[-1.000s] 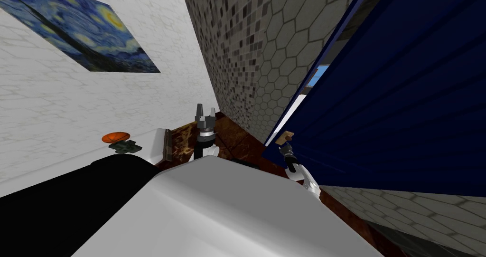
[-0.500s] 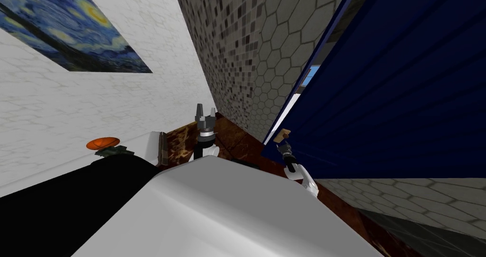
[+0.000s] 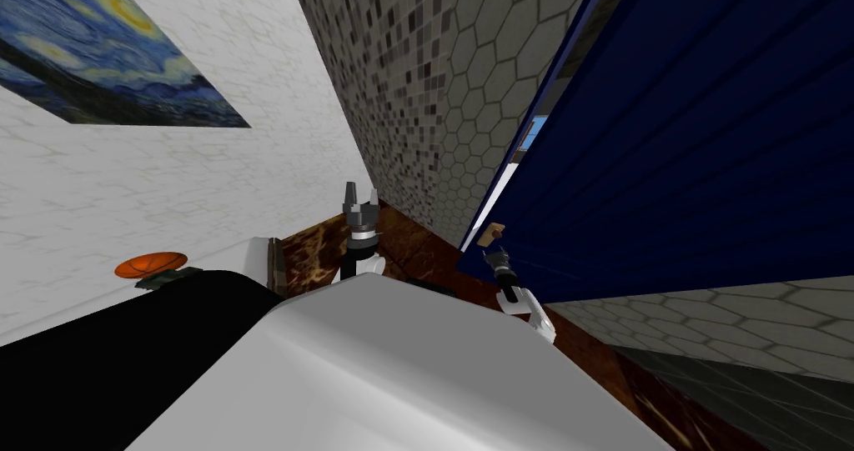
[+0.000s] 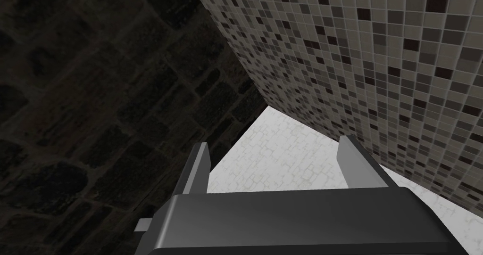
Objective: Pull the door open
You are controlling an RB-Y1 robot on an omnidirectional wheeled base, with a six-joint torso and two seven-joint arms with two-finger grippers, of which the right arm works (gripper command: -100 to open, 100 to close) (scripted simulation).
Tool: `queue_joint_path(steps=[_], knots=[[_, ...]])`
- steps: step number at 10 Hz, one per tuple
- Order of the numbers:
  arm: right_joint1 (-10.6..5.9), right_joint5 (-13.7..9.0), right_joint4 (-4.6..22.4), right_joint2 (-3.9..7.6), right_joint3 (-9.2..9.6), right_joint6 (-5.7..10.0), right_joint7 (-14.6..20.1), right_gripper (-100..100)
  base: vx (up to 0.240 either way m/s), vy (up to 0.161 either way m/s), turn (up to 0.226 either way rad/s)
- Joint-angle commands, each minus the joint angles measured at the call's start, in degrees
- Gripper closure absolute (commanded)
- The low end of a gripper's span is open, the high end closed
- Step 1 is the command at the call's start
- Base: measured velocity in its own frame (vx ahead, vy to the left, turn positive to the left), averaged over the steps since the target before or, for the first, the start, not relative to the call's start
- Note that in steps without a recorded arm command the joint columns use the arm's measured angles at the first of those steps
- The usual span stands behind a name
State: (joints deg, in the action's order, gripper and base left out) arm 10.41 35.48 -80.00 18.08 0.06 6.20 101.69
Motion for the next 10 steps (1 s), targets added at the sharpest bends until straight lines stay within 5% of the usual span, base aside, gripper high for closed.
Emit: queue_joint_path(steps=[1, 10], knots=[[0.2, -0.77, -0.24, -1.64, -0.82, 2.5, 2.86, -100, -0.02, 0.016, -0.159], [0.78, -3.71, -1.84, -5.48, -2.59, 9.09, 14.91, -100, -0.015, 0.009, -0.099]])
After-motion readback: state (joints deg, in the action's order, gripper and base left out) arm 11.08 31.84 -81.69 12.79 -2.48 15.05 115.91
